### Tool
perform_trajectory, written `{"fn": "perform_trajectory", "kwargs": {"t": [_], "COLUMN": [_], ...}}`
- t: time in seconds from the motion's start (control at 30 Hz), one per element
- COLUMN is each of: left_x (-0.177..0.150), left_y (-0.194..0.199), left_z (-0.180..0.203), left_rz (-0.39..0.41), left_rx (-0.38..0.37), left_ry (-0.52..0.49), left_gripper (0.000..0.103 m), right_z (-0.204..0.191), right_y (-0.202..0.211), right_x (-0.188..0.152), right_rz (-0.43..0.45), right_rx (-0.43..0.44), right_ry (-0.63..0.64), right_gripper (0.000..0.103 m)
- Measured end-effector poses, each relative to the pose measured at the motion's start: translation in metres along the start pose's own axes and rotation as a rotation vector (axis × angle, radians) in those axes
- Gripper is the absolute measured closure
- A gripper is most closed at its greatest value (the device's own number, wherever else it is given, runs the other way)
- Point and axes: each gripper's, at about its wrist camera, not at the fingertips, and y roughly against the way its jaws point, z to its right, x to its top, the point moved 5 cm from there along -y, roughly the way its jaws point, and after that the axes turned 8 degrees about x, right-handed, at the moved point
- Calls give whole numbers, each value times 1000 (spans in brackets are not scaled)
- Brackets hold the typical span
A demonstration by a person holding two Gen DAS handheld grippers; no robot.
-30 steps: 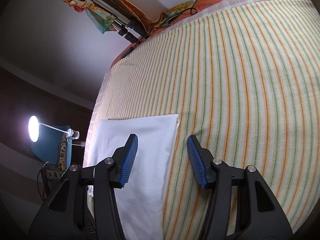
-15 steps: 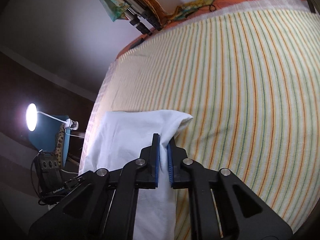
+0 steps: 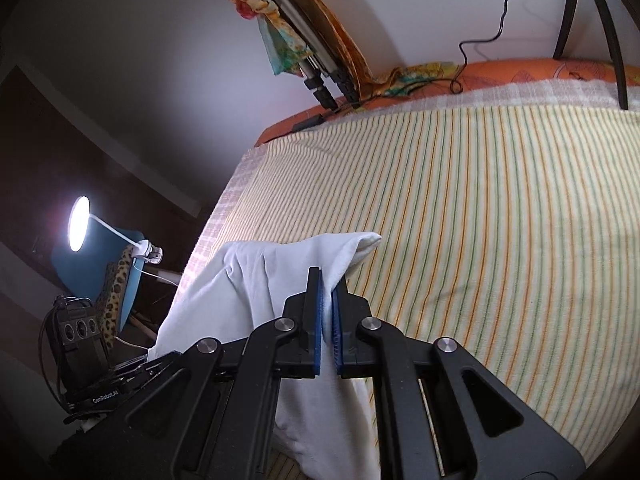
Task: Fold small clothes
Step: 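Grasp the folded shirt with the left tool and lift it toward the clothes stack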
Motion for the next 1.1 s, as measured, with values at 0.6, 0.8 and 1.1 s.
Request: {"fn": "perform_trajectory", "kwargs": {"t": [0.6, 0.8, 1.1], "left_x": [0, 7, 20], "left_y": [-24, -46, -79], "left_z": [133, 182, 271], "left_rz": [-29, -35, -21], "left_rx": [-129, -177, -245], "left_ry": [-199, -252, -348], "left_gripper": [95, 95, 95], "right_z": [17, 48, 97], "right_y": [107, 153, 238], "right_x": [24, 28, 56], "right_rz": [116, 154, 245], "right_rx": [-124, -172, -277], "right_ry": [91, 71, 46], "right_gripper": [98, 98, 98]}}
